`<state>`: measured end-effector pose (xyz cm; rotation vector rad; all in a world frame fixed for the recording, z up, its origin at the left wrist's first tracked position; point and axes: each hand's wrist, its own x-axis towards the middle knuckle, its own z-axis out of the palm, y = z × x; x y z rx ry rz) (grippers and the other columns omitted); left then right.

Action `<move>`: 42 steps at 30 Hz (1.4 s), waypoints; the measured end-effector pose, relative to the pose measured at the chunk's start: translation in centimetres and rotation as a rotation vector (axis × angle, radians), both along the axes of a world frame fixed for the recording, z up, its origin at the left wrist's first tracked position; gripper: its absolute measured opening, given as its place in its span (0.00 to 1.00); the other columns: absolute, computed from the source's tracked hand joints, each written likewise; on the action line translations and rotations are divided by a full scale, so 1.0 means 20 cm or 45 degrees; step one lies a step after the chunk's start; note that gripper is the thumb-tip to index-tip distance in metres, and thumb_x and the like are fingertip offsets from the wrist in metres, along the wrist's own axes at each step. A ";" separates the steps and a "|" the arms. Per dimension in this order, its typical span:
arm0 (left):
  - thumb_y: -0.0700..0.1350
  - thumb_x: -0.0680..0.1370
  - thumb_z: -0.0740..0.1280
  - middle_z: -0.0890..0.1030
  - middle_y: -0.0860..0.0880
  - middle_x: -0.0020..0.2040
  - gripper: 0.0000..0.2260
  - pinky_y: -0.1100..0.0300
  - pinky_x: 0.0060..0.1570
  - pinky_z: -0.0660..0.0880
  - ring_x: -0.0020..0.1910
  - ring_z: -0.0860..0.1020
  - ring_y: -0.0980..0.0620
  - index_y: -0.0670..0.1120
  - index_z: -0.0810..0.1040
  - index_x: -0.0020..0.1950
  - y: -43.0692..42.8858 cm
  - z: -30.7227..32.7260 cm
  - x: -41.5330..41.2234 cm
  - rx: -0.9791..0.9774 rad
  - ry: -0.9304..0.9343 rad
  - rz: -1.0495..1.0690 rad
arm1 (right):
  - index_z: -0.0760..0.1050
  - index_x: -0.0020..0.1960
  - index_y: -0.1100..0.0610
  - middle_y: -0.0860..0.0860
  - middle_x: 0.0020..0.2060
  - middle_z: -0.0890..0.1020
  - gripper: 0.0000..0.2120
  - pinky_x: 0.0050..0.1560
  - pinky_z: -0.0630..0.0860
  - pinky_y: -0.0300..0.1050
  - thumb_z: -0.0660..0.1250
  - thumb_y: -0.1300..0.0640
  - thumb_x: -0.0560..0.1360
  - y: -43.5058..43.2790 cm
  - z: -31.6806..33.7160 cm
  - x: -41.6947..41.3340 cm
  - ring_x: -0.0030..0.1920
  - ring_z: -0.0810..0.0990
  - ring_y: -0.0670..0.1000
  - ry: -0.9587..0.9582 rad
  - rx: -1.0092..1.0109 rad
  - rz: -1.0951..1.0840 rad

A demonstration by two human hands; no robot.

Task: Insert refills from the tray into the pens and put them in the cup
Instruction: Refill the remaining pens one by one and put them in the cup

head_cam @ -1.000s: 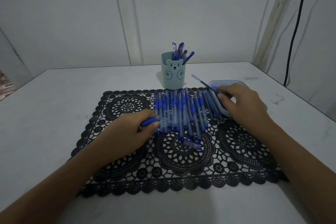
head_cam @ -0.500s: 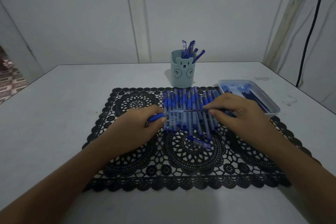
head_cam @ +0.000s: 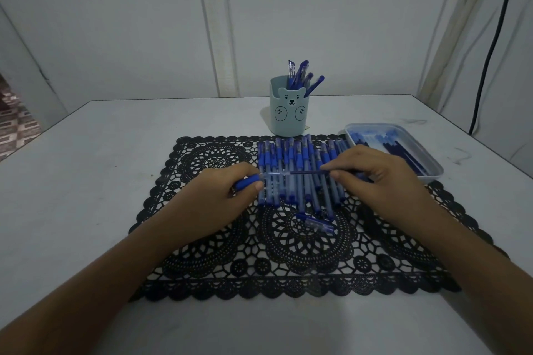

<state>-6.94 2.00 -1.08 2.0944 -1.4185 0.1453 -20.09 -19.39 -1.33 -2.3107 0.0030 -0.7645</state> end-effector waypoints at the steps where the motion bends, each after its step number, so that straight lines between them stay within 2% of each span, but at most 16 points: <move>1: 0.44 0.78 0.63 0.70 0.60 0.28 0.06 0.75 0.29 0.64 0.26 0.70 0.62 0.44 0.78 0.51 0.00 0.00 0.00 0.001 -0.002 0.003 | 0.81 0.48 0.51 0.43 0.43 0.80 0.09 0.46 0.71 0.27 0.68 0.63 0.72 0.00 0.00 0.00 0.45 0.78 0.41 0.009 0.001 0.000; 7: 0.47 0.77 0.62 0.70 0.60 0.28 0.08 0.75 0.29 0.64 0.26 0.71 0.61 0.44 0.77 0.51 0.00 0.01 -0.01 -0.005 0.009 -0.031 | 0.80 0.47 0.47 0.43 0.42 0.80 0.11 0.44 0.72 0.29 0.67 0.62 0.72 0.00 0.00 0.00 0.44 0.78 0.44 0.075 0.001 0.010; 12: 0.51 0.77 0.60 0.73 0.59 0.31 0.11 0.73 0.31 0.67 0.29 0.72 0.60 0.47 0.77 0.51 0.01 0.00 0.00 0.068 -0.040 -0.045 | 0.81 0.48 0.49 0.42 0.42 0.79 0.10 0.45 0.70 0.25 0.67 0.63 0.73 0.00 0.00 0.00 0.45 0.77 0.39 0.127 -0.066 0.006; 16: 0.59 0.74 0.49 0.77 0.58 0.38 0.20 0.68 0.34 0.72 0.33 0.73 0.62 0.53 0.76 0.52 0.01 -0.01 -0.02 0.229 -0.207 -0.034 | 0.81 0.50 0.52 0.39 0.41 0.77 0.10 0.42 0.72 0.29 0.68 0.63 0.72 0.02 0.00 0.00 0.43 0.77 0.42 0.125 -0.244 0.037; 19: 0.61 0.73 0.48 0.76 0.59 0.38 0.19 0.67 0.34 0.71 0.34 0.73 0.62 0.56 0.74 0.51 -0.01 -0.02 -0.05 0.256 -0.193 -0.046 | 0.81 0.52 0.51 0.36 0.40 0.76 0.10 0.42 0.71 0.25 0.68 0.58 0.72 0.09 -0.01 0.00 0.41 0.76 0.37 0.094 -0.303 0.120; 23: 0.59 0.75 0.53 0.76 0.58 0.35 0.15 0.66 0.36 0.71 0.35 0.75 0.56 0.55 0.75 0.51 -0.03 -0.02 -0.08 0.230 -0.039 -0.129 | 0.71 0.61 0.39 0.31 0.45 0.78 0.18 0.53 0.69 0.23 0.67 0.51 0.72 0.18 0.00 -0.02 0.49 0.76 0.32 0.194 -0.030 0.206; 25: 0.56 0.76 0.57 0.77 0.57 0.35 0.12 0.66 0.36 0.71 0.35 0.75 0.57 0.54 0.76 0.52 -0.03 -0.02 -0.07 0.207 -0.008 -0.109 | 0.66 0.61 0.35 0.32 0.48 0.79 0.19 0.55 0.68 0.23 0.65 0.50 0.73 0.18 0.01 -0.03 0.52 0.76 0.31 0.237 0.083 0.190; 27: 0.54 0.78 0.59 0.76 0.57 0.34 0.09 0.67 0.35 0.70 0.36 0.75 0.57 0.54 0.76 0.52 -0.03 -0.01 -0.07 0.207 0.013 -0.092 | 0.69 0.55 0.36 0.37 0.47 0.80 0.15 0.52 0.71 0.27 0.64 0.53 0.74 0.16 0.02 -0.03 0.50 0.77 0.34 0.218 0.105 0.139; 29: 0.52 0.77 0.60 0.76 0.58 0.33 0.08 0.69 0.35 0.70 0.35 0.74 0.57 0.55 0.76 0.53 -0.02 -0.01 -0.07 0.224 0.025 -0.092 | 0.74 0.47 0.42 0.43 0.40 0.81 0.08 0.46 0.75 0.35 0.66 0.55 0.73 0.14 0.01 -0.03 0.44 0.78 0.41 0.200 0.066 0.106; 31: 0.52 0.77 0.61 0.75 0.59 0.33 0.07 0.70 0.34 0.69 0.34 0.74 0.57 0.55 0.76 0.52 -0.02 -0.01 -0.08 0.218 0.025 -0.108 | 0.77 0.43 0.45 0.46 0.37 0.81 0.06 0.43 0.76 0.40 0.67 0.56 0.72 0.15 0.00 -0.03 0.40 0.78 0.44 0.197 0.047 0.109; 34: 0.55 0.77 0.59 0.75 0.59 0.32 0.10 0.71 0.35 0.69 0.34 0.74 0.58 0.54 0.76 0.51 -0.03 -0.02 -0.09 0.208 0.003 -0.148 | 0.80 0.46 0.46 0.44 0.39 0.82 0.06 0.43 0.75 0.36 0.68 0.56 0.72 0.18 -0.01 -0.01 0.40 0.78 0.44 0.195 0.033 0.176; 37: 0.55 0.76 0.59 0.75 0.59 0.33 0.11 0.69 0.36 0.70 0.35 0.74 0.58 0.54 0.77 0.52 -0.03 -0.02 -0.08 0.206 0.009 -0.120 | 0.77 0.55 0.44 0.36 0.42 0.79 0.11 0.44 0.71 0.27 0.63 0.51 0.74 0.16 -0.01 -0.01 0.44 0.76 0.35 0.283 0.003 0.152; 39: 0.54 0.78 0.59 0.77 0.58 0.35 0.10 0.68 0.38 0.71 0.37 0.75 0.58 0.54 0.76 0.53 -0.02 -0.02 -0.07 0.222 0.030 -0.083 | 0.75 0.58 0.44 0.33 0.40 0.76 0.12 0.44 0.68 0.23 0.61 0.51 0.76 0.13 -0.01 -0.01 0.43 0.74 0.29 0.306 0.011 0.065; 42: 0.55 0.76 0.58 0.78 0.58 0.37 0.11 0.69 0.39 0.71 0.37 0.75 0.60 0.56 0.75 0.54 -0.02 -0.02 -0.06 0.248 0.045 -0.067 | 0.78 0.56 0.48 0.36 0.42 0.76 0.11 0.42 0.67 0.25 0.62 0.54 0.76 0.08 0.01 -0.01 0.42 0.74 0.34 0.348 -0.156 -0.038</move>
